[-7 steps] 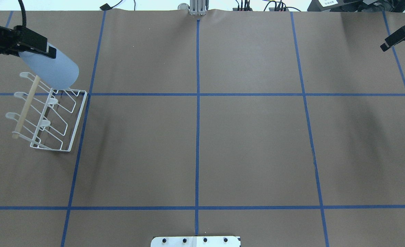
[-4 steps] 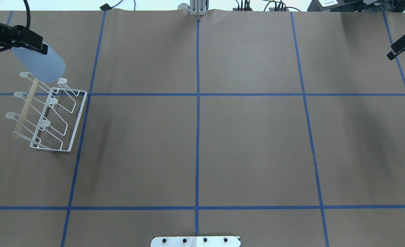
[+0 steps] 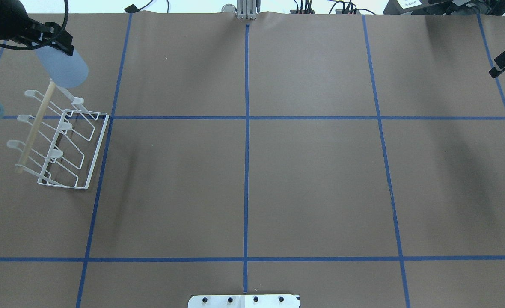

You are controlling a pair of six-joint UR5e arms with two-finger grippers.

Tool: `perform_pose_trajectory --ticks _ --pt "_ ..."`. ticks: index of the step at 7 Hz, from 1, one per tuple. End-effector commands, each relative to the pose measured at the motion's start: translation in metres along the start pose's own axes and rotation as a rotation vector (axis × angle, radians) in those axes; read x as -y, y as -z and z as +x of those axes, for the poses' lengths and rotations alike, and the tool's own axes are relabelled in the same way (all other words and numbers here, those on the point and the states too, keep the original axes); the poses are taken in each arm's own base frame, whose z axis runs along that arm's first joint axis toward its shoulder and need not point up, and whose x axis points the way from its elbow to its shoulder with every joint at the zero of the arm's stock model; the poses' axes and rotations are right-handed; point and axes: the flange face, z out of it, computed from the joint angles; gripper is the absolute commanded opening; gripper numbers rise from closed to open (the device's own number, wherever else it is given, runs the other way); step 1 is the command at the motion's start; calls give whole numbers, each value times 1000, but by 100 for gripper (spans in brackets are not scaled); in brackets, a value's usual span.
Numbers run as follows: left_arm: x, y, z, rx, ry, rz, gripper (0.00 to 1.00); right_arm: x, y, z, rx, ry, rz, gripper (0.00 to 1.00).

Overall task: Hang cup on cup holder
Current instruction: 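Lower the cup onto a rack peg with the left gripper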

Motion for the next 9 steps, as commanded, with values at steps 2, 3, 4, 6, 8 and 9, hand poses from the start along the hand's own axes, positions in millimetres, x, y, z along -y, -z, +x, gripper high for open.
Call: perform_pose_trajectory --ticks 2,3,4,6,8,9 --pt "-1 -27 -12 3 -8 -13 0 -1 -2 1 3 -5 -4 100" --pt "-1 -30 -14 6 -5 -18 0 -1 -2 1 3 -7 -4 100" --pt "-1 -35 -15 10 0 -26 0 0 -1 1 5 -6 -3 100" --pt "-11 -52 -1 5 -21 -60 0 0 -1 1 5 -6 -3 100" --pt "-20 -60 -7 13 -16 -78 0 -1 -2 2 5 -10 -5 100" --pt "-22 -62 -7 13 -15 -84 0 0 -2 1 5 -8 -4 100"
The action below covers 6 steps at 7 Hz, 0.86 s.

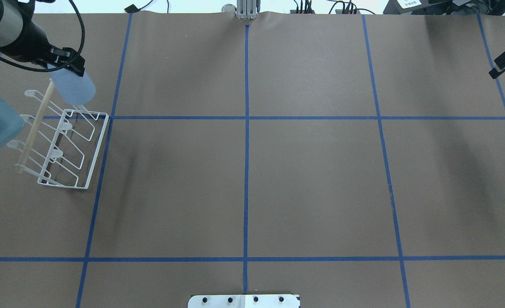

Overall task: Hang cup on cup holder
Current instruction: 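Lower the cup onto a rack peg with the left gripper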

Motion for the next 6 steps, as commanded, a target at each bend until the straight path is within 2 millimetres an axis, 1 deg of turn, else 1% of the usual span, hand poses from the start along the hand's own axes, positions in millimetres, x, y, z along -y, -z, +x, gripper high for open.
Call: perform_pose_trajectory --ticks 1,2,3,5,6 --pt "-6 -7 -2 -2 2 -18 0 0 0 -1 0 -8 -1 100" --pt "-8 -10 2 -7 -2 -29 0 1 0 0 0 -9 0 100" --pt "-13 -18 8 -3 -12 -41 0 1 1 -1 0 -8 1 100" --pt "-13 -30 7 7 -10 -59 0 1 0 -1 2 -7 0 100" --pt "-13 -37 3 15 -4 -70 0 0 0 -1 2 -8 1 100"
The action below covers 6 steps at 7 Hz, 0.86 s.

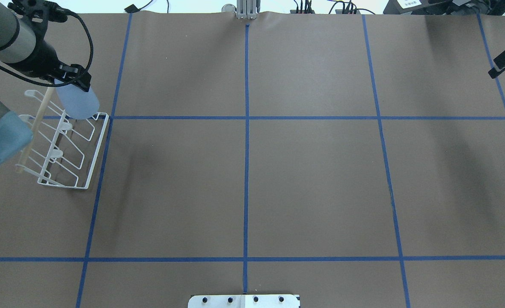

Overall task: Hang cup on cup holder
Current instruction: 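Lower the cup onto a rack peg with the left gripper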

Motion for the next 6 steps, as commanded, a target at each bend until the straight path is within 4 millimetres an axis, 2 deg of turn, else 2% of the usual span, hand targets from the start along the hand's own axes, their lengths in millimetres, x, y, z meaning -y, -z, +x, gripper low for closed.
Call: perform_pose_trajectory --ticks 1,2,3,5,6 --pt "1 -15 -6 16 10 -24 0 -1 0 1 -1 -3 -1 100" --pt "2 -23 -11 26 19 -39 23 -2 -2 3 -1 -10 -9 100" --pt "1 -27 -13 30 23 -44 99 -4 -1 2 -1 -22 -21 100" --pt "-23 -28 -34 30 17 -40 99 2 3 -2 -19 -7 -6 100" --pt "-20 -20 -39 30 21 -22 99 6 0 -6 -84 15 -10 100"
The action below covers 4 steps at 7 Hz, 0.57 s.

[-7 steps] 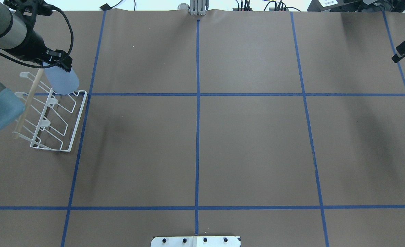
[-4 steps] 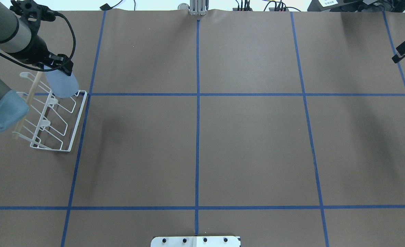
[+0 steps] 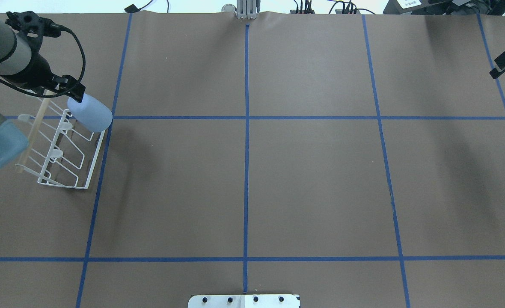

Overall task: Hang cup on cup holder
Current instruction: 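Open the left gripper and pull it back from the rack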

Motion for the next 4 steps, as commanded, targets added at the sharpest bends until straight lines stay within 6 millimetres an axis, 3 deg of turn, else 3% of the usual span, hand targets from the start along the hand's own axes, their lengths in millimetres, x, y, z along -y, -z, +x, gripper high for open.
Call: perform_pose_trajectory --ticks 1,4 --pt "3 21 -21 1 -54 36 99 4 -3 5 -134 37 4 100" --pt "23 92 -136 -4 -48 20 99 -5 -2 17 -137 22 14 100"
